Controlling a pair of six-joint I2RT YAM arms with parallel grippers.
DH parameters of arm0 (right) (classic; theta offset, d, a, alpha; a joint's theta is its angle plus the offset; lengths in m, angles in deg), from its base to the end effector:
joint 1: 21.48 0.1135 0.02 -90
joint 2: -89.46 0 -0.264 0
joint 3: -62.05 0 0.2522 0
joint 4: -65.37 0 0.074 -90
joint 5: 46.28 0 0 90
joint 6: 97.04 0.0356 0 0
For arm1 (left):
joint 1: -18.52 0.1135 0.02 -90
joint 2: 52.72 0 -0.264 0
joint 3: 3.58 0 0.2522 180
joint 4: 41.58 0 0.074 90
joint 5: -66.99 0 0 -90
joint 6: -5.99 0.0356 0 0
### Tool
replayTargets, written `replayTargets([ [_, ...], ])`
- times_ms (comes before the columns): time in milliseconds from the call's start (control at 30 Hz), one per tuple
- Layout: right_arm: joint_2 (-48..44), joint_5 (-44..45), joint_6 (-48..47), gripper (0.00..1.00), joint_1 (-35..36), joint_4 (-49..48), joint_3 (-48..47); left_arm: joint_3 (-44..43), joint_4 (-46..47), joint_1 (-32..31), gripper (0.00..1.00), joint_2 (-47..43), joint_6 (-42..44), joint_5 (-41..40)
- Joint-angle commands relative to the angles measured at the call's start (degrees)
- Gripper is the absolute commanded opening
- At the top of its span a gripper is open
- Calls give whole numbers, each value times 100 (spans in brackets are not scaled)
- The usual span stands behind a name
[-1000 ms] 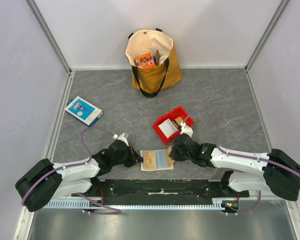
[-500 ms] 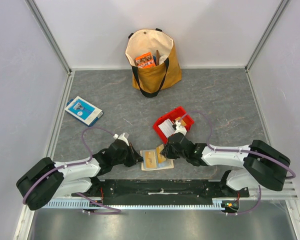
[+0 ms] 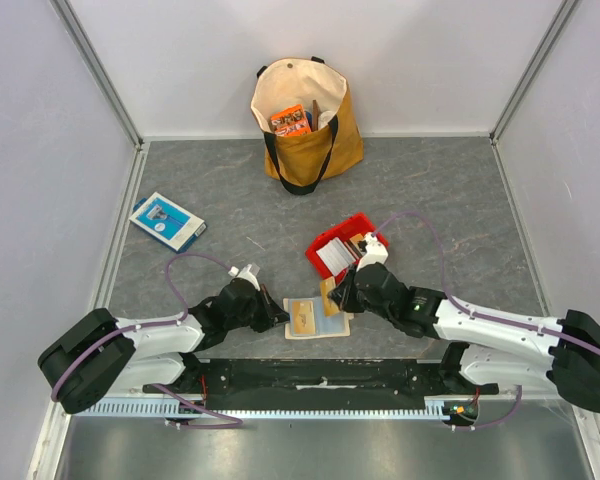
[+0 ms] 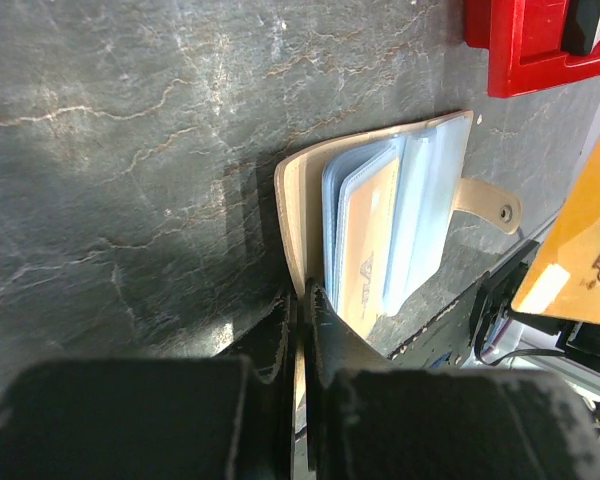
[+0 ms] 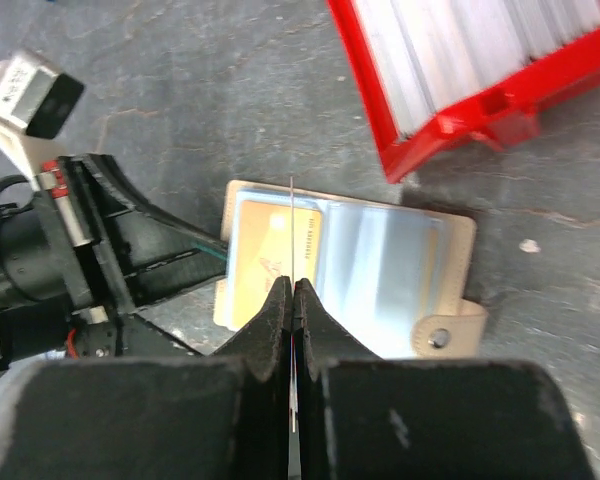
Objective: Put the credit cards into the card holder
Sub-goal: Turn over the card slot in the card holder.
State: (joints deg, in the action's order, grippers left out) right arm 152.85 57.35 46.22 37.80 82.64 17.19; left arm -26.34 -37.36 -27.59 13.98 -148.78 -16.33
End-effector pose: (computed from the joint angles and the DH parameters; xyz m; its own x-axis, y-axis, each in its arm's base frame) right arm 0.1242 0.1925 0.2059 -0.7700 0.2287 -0.5956 -0.2019 0.7982 0.5675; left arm 0.1227 -0.1335 0.1111 -0.8925 -0.3682 -0.2606 -0.0692 0.6826 -0.7275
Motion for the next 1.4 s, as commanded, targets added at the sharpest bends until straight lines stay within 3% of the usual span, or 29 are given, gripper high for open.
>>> replayTargets([
  [0, -143, 386, -175, 0, -84, 818, 23, 214, -919, -12, 2, 221, 97, -386],
  [667, 867, -44, 80, 0, -128, 72, 587, 152, -936, -12, 2, 203, 255, -290],
  [867, 1298, -474, 71, 0, -128, -754, 710, 126, -884, -21, 2, 309, 263, -281],
  [1200, 534, -791, -87, 0, -110, -1045, 289, 135, -770, -21, 2, 546, 220, -307],
  [1367, 989, -1169, -61, 0, 30, -1159, 7, 91, -576, -12, 2, 766, 185, -255],
])
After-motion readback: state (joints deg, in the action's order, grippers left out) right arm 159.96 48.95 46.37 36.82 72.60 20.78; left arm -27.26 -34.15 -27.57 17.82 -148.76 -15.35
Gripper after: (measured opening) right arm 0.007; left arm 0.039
